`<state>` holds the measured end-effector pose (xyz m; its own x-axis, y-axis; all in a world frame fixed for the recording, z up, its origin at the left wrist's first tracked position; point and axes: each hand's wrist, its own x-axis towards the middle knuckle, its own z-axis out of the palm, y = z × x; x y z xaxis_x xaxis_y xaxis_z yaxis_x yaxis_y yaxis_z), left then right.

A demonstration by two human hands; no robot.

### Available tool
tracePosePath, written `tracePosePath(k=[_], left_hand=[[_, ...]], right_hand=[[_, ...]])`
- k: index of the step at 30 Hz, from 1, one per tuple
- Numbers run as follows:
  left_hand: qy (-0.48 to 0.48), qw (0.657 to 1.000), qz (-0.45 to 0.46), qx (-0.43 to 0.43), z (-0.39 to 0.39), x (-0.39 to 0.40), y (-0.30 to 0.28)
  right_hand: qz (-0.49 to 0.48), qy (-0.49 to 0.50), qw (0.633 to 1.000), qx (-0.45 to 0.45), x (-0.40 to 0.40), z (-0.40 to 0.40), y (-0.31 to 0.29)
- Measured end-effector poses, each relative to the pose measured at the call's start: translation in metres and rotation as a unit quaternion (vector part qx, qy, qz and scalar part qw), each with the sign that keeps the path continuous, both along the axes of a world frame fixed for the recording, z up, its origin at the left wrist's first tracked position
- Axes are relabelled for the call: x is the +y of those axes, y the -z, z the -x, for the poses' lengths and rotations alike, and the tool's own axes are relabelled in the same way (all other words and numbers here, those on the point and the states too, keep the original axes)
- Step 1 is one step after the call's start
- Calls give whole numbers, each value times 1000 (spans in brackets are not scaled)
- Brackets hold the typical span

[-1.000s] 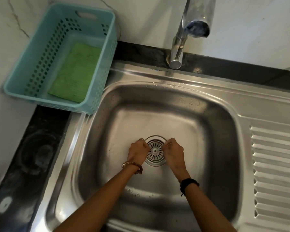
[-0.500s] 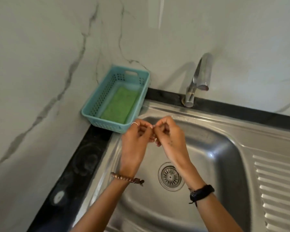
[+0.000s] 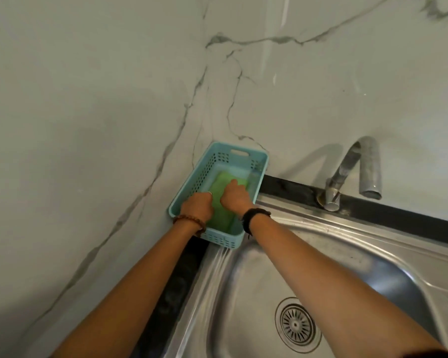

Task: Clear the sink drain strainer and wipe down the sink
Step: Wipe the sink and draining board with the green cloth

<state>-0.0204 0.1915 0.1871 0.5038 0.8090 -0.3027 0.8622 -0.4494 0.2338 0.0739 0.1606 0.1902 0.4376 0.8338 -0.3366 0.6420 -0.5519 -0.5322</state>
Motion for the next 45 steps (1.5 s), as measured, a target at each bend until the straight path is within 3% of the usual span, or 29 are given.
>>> tracePosePath(k=[5, 6, 8, 11, 15, 19, 22, 27, 31, 35, 39, 43, 45], left_hand=[[-10, 1000, 13, -15, -4, 11, 22], [-22, 999, 19, -33, -4, 12, 23], [-56, 995, 38, -72, -2, 15, 24], [-102, 980, 60, -162, 0, 12, 19], [-115, 915, 4, -386, 4, -7, -5], [-17, 866, -107, -489, 5, -39, -34], [67, 870, -83, -481, -4, -64, -46], [173, 906, -37, -384, -17, -98, -29], [158, 943, -116, -271, -20, -103, 2], [85, 979, -177, -56, -16, -97, 22], [36, 979, -196, -47, -24, -93, 20], [15, 974, -202, -105, -26, -87, 14], [11, 971, -201, -128, -26, -84, 10]], right_hand=[[29, 79, 992, -97, 10, 12, 35], [6, 109, 993, -54, 12, 10, 37], [-60, 198, 971, 116, 15, 3, 35], [-111, 277, 892, 340, 15, -1, 25], [-221, 253, 838, 430, -3, -6, -12], [-336, 221, 737, 543, -47, -22, -51], [-349, 220, 709, 572, -86, -33, -65], [-311, 262, 680, 610, -143, -51, -45], [-276, 322, 644, 637, -182, -65, -4], [-238, 360, 632, 644, -201, -65, 36], [-236, 391, 642, 616, -189, -56, 61], [-296, 392, 720, 491, -159, -56, 64], [-342, 377, 789, 344, -141, -60, 62]])
